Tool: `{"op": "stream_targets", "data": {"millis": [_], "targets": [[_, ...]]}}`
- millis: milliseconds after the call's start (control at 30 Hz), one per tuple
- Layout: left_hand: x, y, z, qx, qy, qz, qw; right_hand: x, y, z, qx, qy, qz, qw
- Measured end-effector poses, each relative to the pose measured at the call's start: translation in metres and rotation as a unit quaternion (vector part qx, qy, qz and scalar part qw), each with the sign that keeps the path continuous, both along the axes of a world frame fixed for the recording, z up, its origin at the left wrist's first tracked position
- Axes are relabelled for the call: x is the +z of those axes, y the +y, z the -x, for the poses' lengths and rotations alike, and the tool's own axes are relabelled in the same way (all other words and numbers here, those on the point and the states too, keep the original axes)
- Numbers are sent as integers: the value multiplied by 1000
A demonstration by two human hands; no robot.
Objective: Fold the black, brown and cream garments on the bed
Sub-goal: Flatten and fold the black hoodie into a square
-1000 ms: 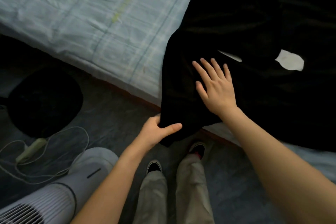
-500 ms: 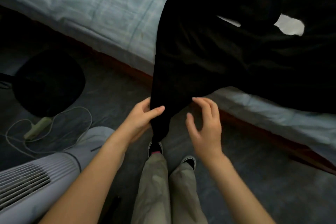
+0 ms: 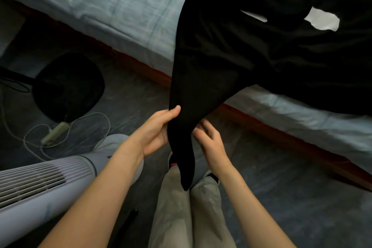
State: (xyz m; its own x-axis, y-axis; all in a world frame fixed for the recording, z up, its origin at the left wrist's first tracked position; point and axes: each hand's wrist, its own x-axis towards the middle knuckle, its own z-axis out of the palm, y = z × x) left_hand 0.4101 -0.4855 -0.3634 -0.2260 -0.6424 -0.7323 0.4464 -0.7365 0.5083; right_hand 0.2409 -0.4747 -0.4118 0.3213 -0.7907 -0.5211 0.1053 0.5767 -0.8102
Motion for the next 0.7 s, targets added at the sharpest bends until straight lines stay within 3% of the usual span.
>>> {"op": "stream_targets", "data": {"millis": [100,200,267,333,467,700], "targets": [[1,13,7,-27,-51,55,997,7,14,-1,-23,4,11,1000],[0,26,18,-10,-166,94,982,12,16,3,-24,6,38,999],[-1,32,22,11,-195,98,976,15,16,4,-32,25,49,998],[0,34,24,29,-171,96,980,18,16,6,-38,59,61,996],[5,32,22,33,-40,83,995,22,15,14,-11,127,99,987],[8,36,23,37,45,20,998,30,18,22,20,40,80,996]]}}
